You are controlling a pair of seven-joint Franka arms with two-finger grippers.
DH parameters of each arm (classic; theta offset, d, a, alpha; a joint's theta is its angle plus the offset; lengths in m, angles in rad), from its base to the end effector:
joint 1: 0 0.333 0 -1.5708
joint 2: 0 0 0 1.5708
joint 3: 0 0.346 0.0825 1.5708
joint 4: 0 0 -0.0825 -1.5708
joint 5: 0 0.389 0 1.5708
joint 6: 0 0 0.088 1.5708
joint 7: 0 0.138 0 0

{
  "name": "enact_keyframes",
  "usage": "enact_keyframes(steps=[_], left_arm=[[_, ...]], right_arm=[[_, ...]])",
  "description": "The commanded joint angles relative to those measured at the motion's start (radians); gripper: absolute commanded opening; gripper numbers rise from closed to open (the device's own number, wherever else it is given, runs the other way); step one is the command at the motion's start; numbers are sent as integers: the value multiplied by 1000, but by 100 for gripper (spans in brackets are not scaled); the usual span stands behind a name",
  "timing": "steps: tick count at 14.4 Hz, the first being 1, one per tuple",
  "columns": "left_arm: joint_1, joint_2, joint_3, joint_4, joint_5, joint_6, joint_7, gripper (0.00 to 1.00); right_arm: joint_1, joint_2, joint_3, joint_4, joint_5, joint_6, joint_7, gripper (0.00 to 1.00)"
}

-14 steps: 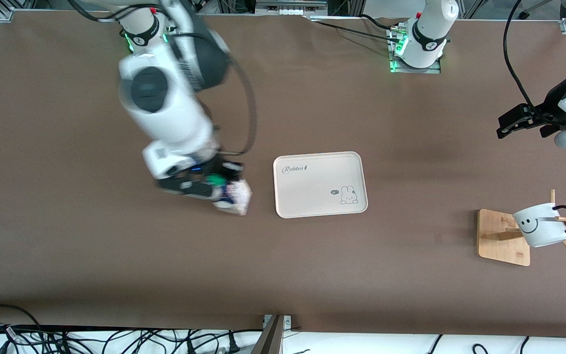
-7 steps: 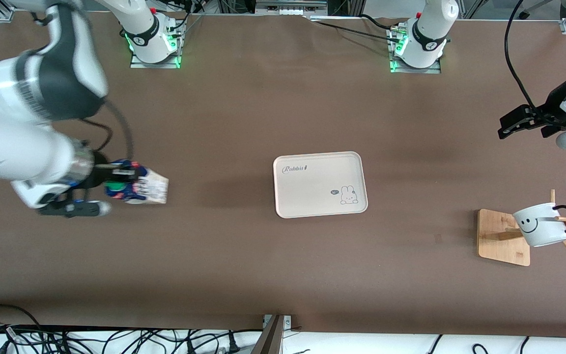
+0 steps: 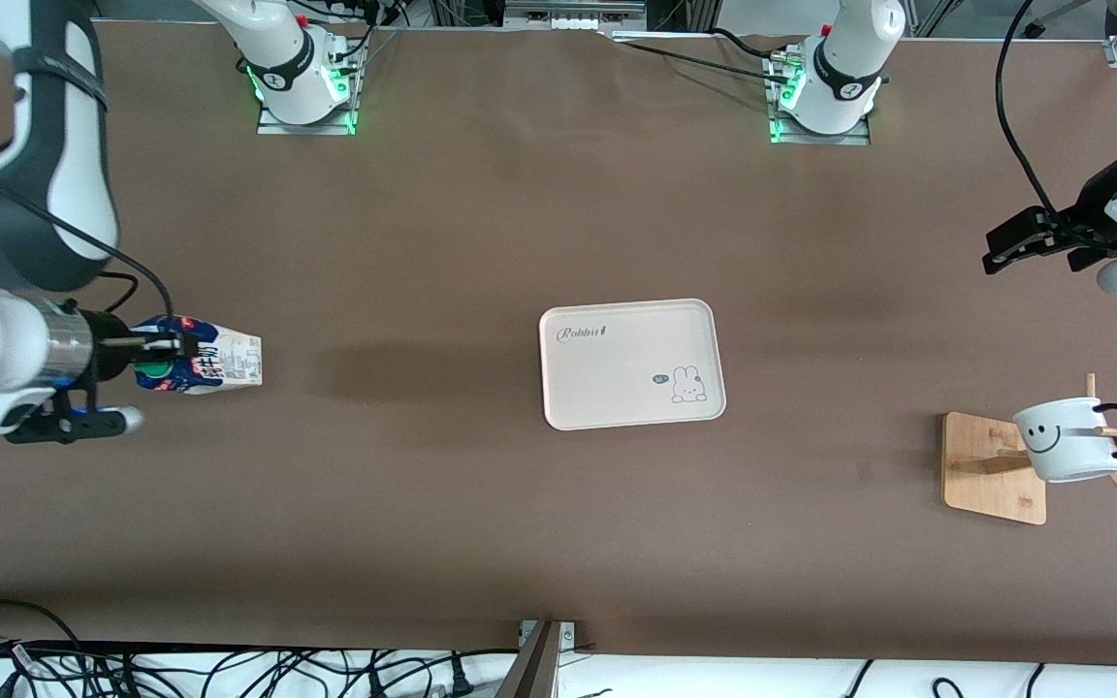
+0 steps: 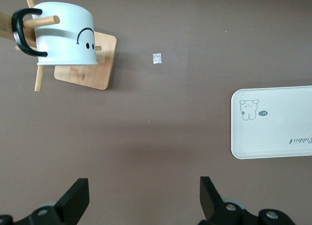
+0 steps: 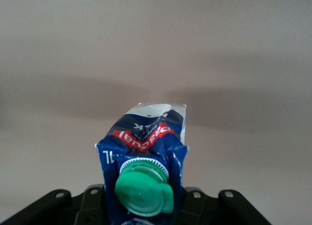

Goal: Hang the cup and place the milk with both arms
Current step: 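Lower the milk carton onto the table with the right gripper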

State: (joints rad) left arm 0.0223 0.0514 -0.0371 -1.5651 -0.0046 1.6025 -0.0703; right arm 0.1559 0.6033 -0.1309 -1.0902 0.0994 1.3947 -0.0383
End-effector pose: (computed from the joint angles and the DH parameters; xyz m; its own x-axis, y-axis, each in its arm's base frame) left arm 0.5785 -0.0086 0.5997 0.9983 0.0556 -0.0144 0.0557 -0.9984 0.0055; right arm 0.7016 0.0574 0.4497 0.9540 0.0799 -0.2890 0.0727 -0.9967 -0.0357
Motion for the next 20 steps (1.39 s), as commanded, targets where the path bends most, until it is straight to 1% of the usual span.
enact_keyframes(steps=[1, 2, 4, 11, 16, 18, 19, 20], left_arm=[[1, 13, 2, 25, 15, -24, -5, 100], [1, 13, 2, 25, 17, -36, -3, 100], [1, 12, 2, 25, 15, -67, -5, 100], [1, 12, 2, 25, 15, -75, -5, 100], [4, 13, 2, 25, 12, -69, -5, 100], [4, 13, 3, 25, 12, -67, -5, 100], [4, 13, 3, 25, 12, -67, -5, 100], [2, 13, 3, 25, 12, -67, -5, 100]], right_arm=[[-1, 55, 7, 20, -26, -3, 3, 35], [-1, 59, 7, 16, -29, 3, 8, 35], [-1, 62, 7, -3, -30, 88, 9, 35], [2, 50, 7, -175, -18, 340, 11, 35], [2, 21, 8, -281, -17, 440, 11, 35], [2, 16, 8, -290, -17, 451, 11, 35], [2, 16, 8, -290, -14, 451, 9, 38], [2, 16, 8, -290, -7, 449, 9, 59]])
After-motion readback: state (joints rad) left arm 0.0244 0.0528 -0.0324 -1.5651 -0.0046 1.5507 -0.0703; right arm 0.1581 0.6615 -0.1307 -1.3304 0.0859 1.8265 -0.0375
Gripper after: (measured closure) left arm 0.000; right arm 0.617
